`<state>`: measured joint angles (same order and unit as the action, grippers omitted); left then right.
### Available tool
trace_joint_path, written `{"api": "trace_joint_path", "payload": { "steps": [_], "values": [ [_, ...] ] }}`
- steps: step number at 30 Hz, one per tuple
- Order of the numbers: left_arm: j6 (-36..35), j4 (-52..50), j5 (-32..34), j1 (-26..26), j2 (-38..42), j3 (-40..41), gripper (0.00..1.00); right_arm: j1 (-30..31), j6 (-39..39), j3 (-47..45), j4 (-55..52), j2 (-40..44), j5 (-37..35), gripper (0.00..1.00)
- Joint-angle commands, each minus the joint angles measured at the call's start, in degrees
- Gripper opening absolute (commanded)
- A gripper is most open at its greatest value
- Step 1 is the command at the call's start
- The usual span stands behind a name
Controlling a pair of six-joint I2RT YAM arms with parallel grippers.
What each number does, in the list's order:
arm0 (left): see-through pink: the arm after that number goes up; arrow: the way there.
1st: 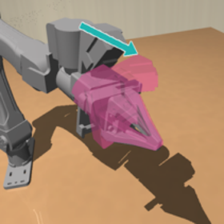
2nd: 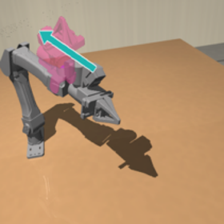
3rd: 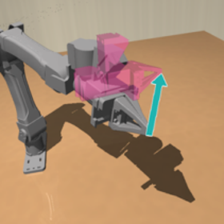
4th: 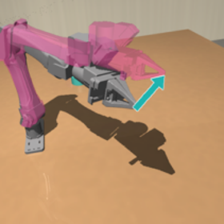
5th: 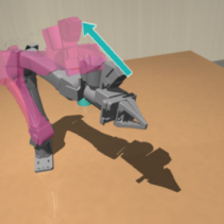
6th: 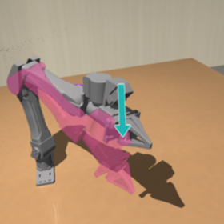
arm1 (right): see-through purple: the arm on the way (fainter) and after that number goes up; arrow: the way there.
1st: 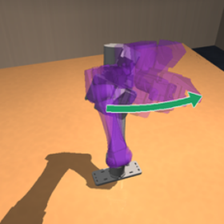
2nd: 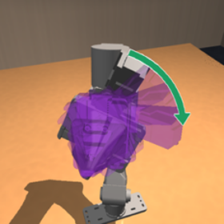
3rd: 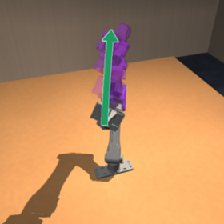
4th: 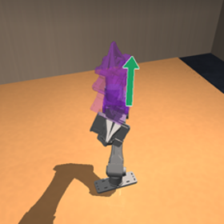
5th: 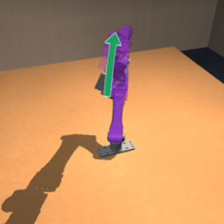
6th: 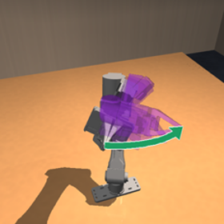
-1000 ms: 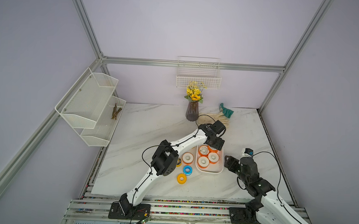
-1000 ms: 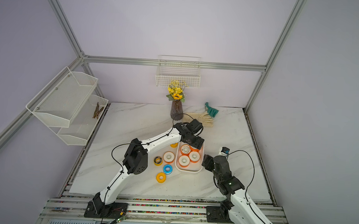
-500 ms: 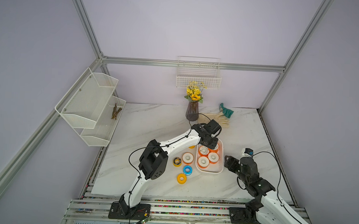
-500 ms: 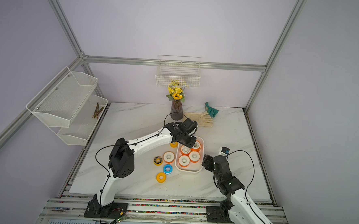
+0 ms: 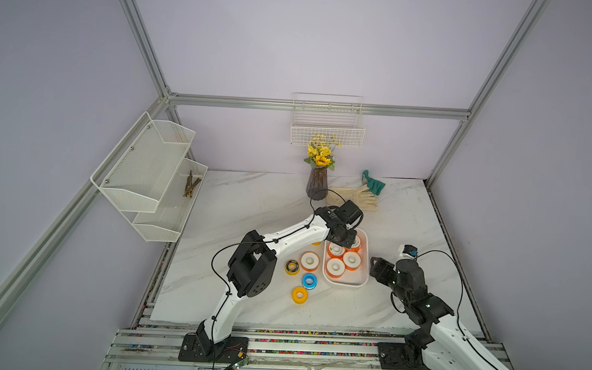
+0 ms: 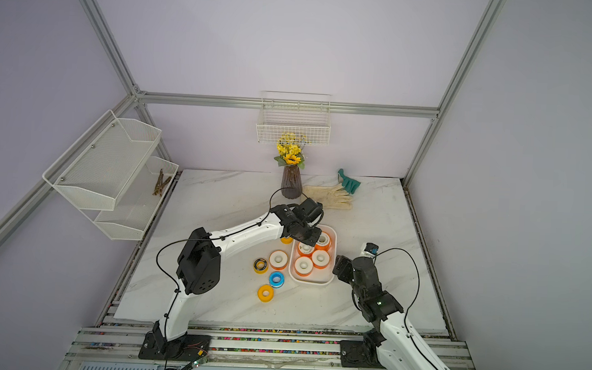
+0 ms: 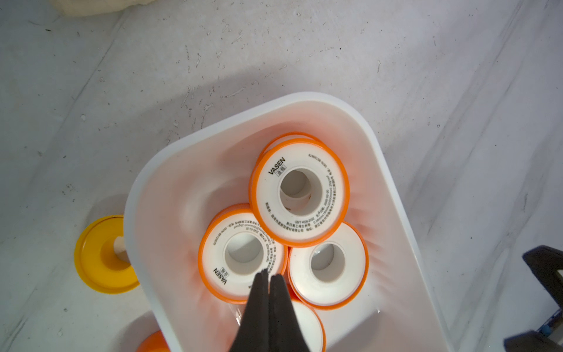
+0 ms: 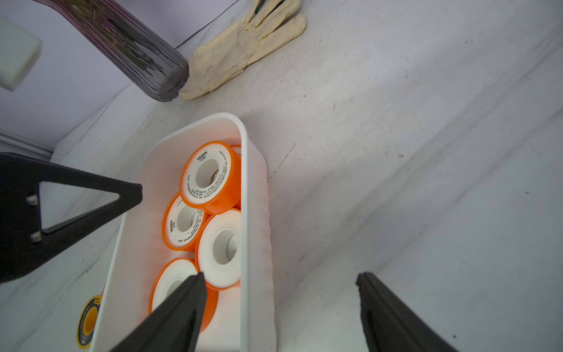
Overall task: Put the sealing tape into the storage box
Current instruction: Place the sealing tape in the storage box.
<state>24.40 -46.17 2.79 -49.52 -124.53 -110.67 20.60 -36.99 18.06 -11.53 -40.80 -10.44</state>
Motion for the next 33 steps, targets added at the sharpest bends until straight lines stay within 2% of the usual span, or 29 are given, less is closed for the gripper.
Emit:
{"api": "trace_joint_path", "payload": {
  "steps": [1, 3, 8, 27, 33],
  "values": [
    [0.02, -0.58, -2.67, 0.41, -1.53, -1.78, 0.0, -0.52, 0.5, -0.22, 1.38, -0.24, 0.59, 0.83],
    [0.11, -0.74, -4.41, 0.43, -2.12, -2.45, 0.0, -0.52, 0.45, -0.31, 1.39, -0.25, 0.66, 0.83],
    [-0.05, -2.5, -2.44, 0.39, -3.41, -3.75, 0.0, -0.55, 0.53, -0.29, 1.47, -0.23, 0.62, 0.83],
    [-1.45, -3.94, -3.67, 0.47, -9.71, -11.21, 0.0, -0.56, 0.61, -0.14, 1.65, -0.86, 0.94, 0.83],
    [-1.64, -4.88, -3.51, 0.47, -9.95, -11.38, 0.0, -0.57, 0.62, -0.05, 1.79, -1.13, 1.02, 0.83]
  ]
}}
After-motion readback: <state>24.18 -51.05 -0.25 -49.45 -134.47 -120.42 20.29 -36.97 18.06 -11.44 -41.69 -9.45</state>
